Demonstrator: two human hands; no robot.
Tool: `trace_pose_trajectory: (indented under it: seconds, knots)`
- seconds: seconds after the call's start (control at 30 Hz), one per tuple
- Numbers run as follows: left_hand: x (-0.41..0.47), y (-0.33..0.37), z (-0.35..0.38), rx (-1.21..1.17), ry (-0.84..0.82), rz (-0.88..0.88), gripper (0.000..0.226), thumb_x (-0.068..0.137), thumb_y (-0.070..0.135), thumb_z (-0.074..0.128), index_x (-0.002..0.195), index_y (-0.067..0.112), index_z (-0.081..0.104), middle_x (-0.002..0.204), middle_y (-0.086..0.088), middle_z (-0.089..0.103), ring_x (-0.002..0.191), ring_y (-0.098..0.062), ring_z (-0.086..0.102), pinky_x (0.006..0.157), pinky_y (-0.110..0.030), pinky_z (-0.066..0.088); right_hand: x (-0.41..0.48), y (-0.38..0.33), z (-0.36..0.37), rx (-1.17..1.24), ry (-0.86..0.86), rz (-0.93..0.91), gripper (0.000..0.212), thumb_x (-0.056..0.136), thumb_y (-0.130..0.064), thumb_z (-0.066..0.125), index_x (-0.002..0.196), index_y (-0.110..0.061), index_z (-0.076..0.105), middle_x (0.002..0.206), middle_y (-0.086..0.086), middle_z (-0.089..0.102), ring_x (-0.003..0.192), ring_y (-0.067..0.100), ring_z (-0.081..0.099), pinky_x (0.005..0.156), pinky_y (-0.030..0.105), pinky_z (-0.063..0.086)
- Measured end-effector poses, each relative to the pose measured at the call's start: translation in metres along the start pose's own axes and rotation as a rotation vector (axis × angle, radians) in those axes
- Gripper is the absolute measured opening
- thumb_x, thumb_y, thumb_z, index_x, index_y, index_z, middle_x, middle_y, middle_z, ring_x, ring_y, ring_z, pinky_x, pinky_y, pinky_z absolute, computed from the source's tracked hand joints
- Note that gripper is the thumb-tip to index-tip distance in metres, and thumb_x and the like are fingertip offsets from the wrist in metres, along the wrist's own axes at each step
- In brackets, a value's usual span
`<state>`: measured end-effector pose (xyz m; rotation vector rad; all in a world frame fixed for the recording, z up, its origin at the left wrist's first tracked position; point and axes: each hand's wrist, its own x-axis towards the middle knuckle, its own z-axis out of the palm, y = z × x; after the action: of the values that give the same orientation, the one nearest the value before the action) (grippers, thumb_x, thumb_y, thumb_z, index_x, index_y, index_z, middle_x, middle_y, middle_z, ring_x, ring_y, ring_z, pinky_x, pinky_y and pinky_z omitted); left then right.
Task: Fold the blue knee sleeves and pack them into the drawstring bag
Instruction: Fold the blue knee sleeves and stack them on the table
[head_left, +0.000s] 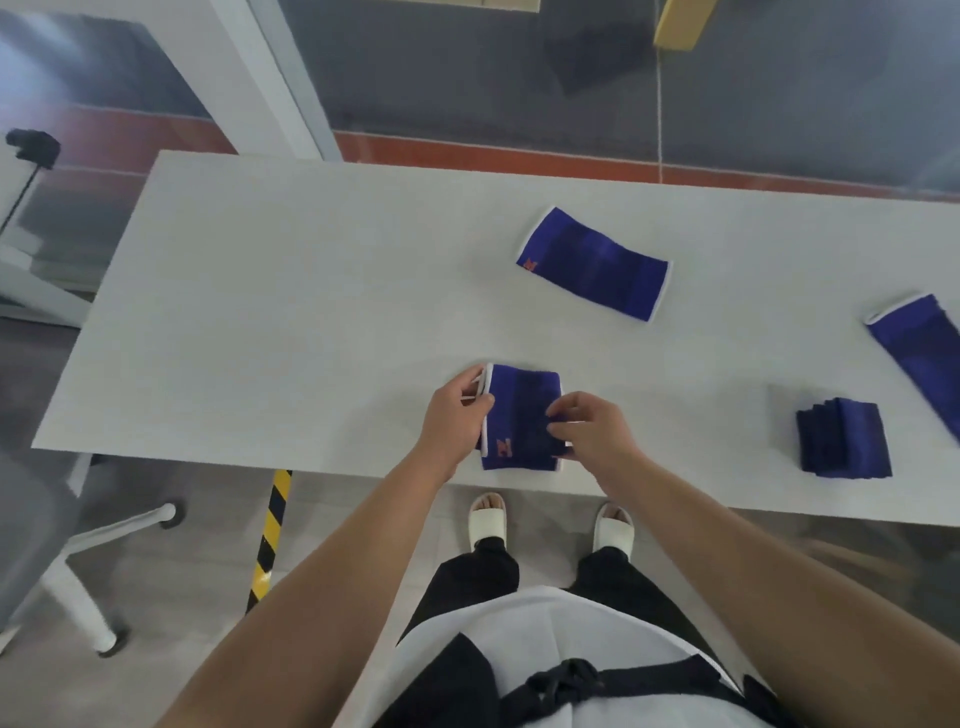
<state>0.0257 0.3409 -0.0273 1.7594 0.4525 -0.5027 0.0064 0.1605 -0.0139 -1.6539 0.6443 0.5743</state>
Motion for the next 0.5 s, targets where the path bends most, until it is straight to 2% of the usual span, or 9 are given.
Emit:
trace_pose_trajectory:
  seconds: [0.1,0.23,0.33,0.43,0.5]
  knots:
    - [-0.001,-0.007,0.005,0.211,0.094,0.089,0.045,0.097,0.015,0.059,0.141,0.019,0.052,0.123,-0.004,0.067,0.103,-0.019,0.065,0.090,-0.036,0.056,0.004,0.006,0.004,-0.220,0.067,-0.120,0.028,0.085,0.008,0.066,0.083,-0.020,0.069,0.087,-0.002,0.064,0.071,0.021,0.061,0.066,0.035,0.058]
    - [-0.011,-0.011,0.013,0.303,0.168,0.180,0.047,0.091,0.015,0.067,0.135,0.019,0.052,0.119,0.000,0.062,0.100,-0.017,0.061,0.082,-0.024,0.047,0.004,0.010,0.006,-0.395,0.082,-0.178,0.021,0.086,-0.001,0.068,0.094,-0.020,0.070,0.084,-0.009,0.061,0.072,0.015,0.058,0.059,0.019,0.042]
    - [-0.015,-0.014,0.016,0.331,0.183,0.195,0.043,0.091,0.013,0.068,0.129,0.020,0.050,0.114,0.004,0.054,0.097,-0.015,0.059,0.075,-0.019,0.045,0.000,0.013,0.004,-0.508,0.068,-0.222,0.019,0.090,-0.008,0.068,0.106,-0.018,0.070,0.096,-0.006,0.059,0.082,0.014,0.057,0.062,0.017,0.042]
    - [-0.013,-0.019,0.016,0.358,0.189,0.201,0.032,0.093,0.014,0.066,0.121,0.019,0.052,0.112,0.003,0.056,0.097,-0.015,0.059,0.070,-0.014,0.043,-0.004,0.018,0.000,-0.654,0.059,-0.278,0.023,0.091,-0.017,0.068,0.115,-0.021,0.067,0.110,-0.001,0.051,0.095,0.017,0.055,0.080,0.026,0.049]
    - [-0.011,-0.019,0.015,0.364,0.177,0.202,0.035,0.094,0.016,0.065,0.125,0.019,0.050,0.118,0.001,0.057,0.101,-0.017,0.061,0.076,-0.024,0.052,-0.007,0.020,-0.003,-0.750,0.058,-0.366,0.031,0.093,-0.022,0.066,0.124,-0.020,0.062,0.129,0.003,0.046,0.115,0.022,0.050,0.095,0.030,0.046]
